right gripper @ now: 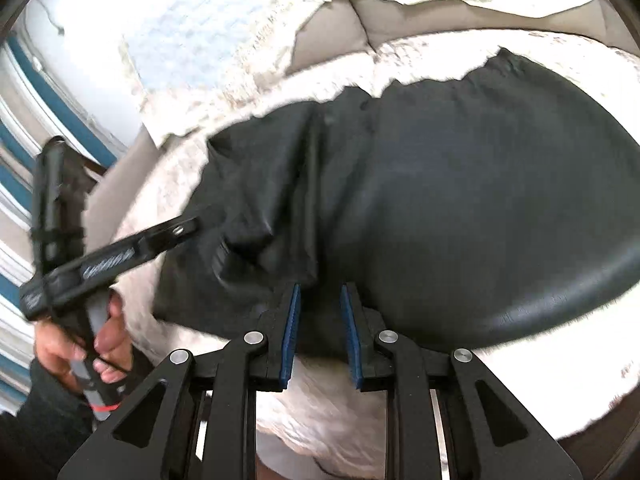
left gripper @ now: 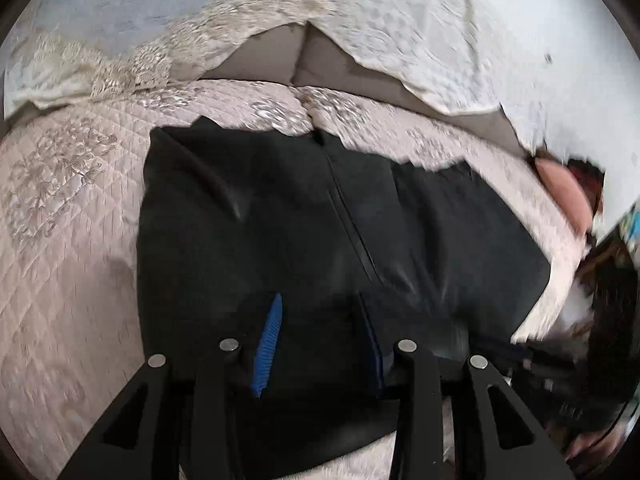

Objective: Fold large clothes

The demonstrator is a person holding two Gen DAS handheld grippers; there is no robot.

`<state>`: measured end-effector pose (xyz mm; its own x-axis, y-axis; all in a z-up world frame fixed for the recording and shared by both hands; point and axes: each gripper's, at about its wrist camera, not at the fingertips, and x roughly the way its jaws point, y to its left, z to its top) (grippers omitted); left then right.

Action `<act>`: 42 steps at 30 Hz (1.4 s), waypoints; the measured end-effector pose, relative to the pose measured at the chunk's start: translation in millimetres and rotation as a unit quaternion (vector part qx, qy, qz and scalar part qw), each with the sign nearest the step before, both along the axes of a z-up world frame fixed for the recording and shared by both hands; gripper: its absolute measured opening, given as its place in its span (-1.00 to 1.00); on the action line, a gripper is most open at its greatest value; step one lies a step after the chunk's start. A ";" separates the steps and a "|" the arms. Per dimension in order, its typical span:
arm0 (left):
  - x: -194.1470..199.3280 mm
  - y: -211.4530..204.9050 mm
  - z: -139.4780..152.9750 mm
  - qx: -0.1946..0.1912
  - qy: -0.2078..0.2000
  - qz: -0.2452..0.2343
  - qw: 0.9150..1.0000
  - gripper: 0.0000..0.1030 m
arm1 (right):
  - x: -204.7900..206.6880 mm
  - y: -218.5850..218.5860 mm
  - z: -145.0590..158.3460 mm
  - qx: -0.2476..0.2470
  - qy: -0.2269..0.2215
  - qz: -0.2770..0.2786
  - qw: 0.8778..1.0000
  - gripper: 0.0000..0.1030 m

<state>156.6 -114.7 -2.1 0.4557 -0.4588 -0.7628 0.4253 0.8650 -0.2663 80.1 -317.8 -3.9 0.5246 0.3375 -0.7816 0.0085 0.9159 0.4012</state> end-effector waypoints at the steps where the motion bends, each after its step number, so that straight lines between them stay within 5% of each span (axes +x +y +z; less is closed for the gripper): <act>1: -6.5 -3.3 -4.4 0.015 -0.008 0.001 1.000 -0.24 | -2.8 -1.8 -3.4 0.005 0.004 -0.001 1.000 -0.57; 9: -9.0 -16.4 25.6 0.017 -0.031 -0.023 0.999 -0.24 | -13.9 -28.9 21.6 -0.011 -0.030 -0.033 0.999 -0.57; 15: 48.8 -51.8 23.0 0.030 -0.021 -0.004 0.999 -0.24 | -24.4 -80.7 29.8 0.001 -0.031 -0.105 0.994 -0.51; 18: 71.6 -68.1 -2.2 0.049 0.023 0.001 0.999 -0.19 | -30.0 -96.2 31.1 0.006 -0.029 -0.136 0.990 -0.26; 20: 71.3 -76.1 -10.1 0.072 0.004 0.000 0.997 -0.17 | -35.9 -108.1 33.0 0.014 -0.030 -0.157 0.987 -0.11; 28: 41.5 -65.2 3.9 0.057 -0.010 -0.011 0.998 -0.17 | -65.0 -151.6 26.9 0.083 -0.024 -0.245 0.966 0.24; 35: 25.6 -63.9 -5.4 0.061 -0.017 -0.017 0.998 -0.16 | -59.0 -194.3 0.0 0.161 -0.027 -0.302 0.939 0.25; 42: 29.8 -69.0 -7.6 0.066 -0.013 -0.011 0.998 -0.16 | -36.5 -214.4 -6.2 0.171 -0.049 -0.325 0.929 0.25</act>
